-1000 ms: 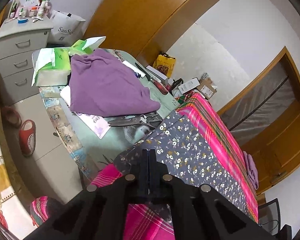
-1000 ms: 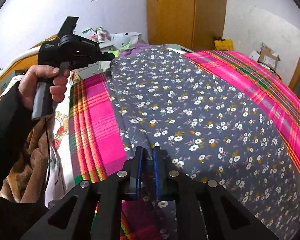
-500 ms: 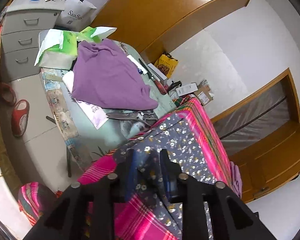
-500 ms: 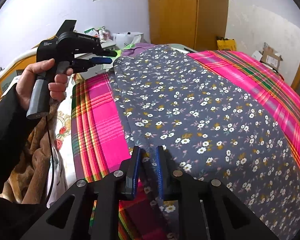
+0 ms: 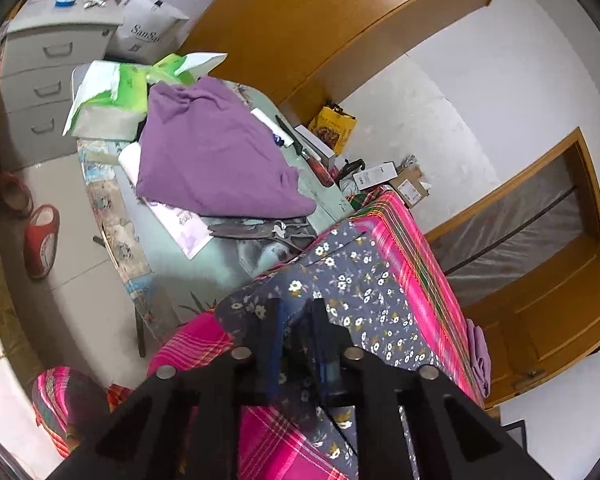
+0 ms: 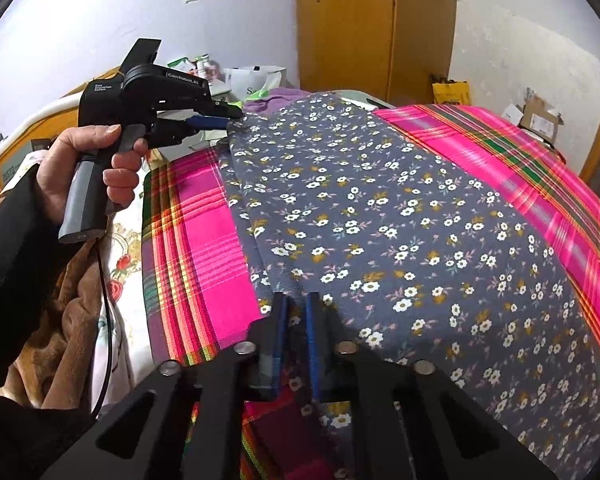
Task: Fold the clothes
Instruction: 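Close the left gripper on the garment edge while the right gripper closes on the fabric, then lift the grey floral garment edge upward with the left gripper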
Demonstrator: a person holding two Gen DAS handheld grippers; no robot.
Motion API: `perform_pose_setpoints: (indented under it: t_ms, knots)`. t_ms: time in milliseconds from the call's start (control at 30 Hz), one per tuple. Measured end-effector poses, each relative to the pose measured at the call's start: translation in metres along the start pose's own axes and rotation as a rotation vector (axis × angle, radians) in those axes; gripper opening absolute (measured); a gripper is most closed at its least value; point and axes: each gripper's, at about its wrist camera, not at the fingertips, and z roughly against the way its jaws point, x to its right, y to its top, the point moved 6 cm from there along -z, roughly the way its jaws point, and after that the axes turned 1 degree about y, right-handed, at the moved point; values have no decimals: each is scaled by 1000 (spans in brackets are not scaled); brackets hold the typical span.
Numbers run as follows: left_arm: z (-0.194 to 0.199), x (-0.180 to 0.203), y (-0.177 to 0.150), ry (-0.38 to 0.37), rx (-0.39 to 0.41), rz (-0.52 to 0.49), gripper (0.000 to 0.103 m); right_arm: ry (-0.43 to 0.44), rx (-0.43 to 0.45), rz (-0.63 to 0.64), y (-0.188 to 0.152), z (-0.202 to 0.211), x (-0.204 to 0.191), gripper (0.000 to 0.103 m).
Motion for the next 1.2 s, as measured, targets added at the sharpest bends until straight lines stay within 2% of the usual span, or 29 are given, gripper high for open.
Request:
perform_pose_setpoints:
  t_ms: [300, 400, 567, 767, 867, 933, 967, 1067, 1200]
  knots:
    - [20, 8, 10, -49, 51, -30, 8, 1, 38, 15, 4, 10, -1, 2]
    - [16, -1, 9, -40, 38, -27, 8, 10, 43, 33, 4, 10, -5, 2]
    - [-6, -21, 2, -40, -24, 10, 8, 28, -7, 29, -5, -2, -5, 3]
    - [5, -17, 0, -51, -30, -10, 10, 59, 4, 18, -3, 6, -6, 6]
    - [21, -17, 3, -8, 9, -31, 7, 64, 45, -3, 1, 20, -4, 8]
    - [32, -14, 5, 0, 40, -35, 7, 35, 84, -33, 6, 32, 6, 10]
    - [34, -10, 6, -4, 47, -43, 7, 12, 97, -49, 8, 35, 12, 16]
    - [33, 17, 4, -34, 42, -124, 7, -58, 113, -122, 17, 39, 42, 20]
    - [6, 44, -11, -65, -38, -191, 7, -107, 93, -226, 29, 35, 79, 20]
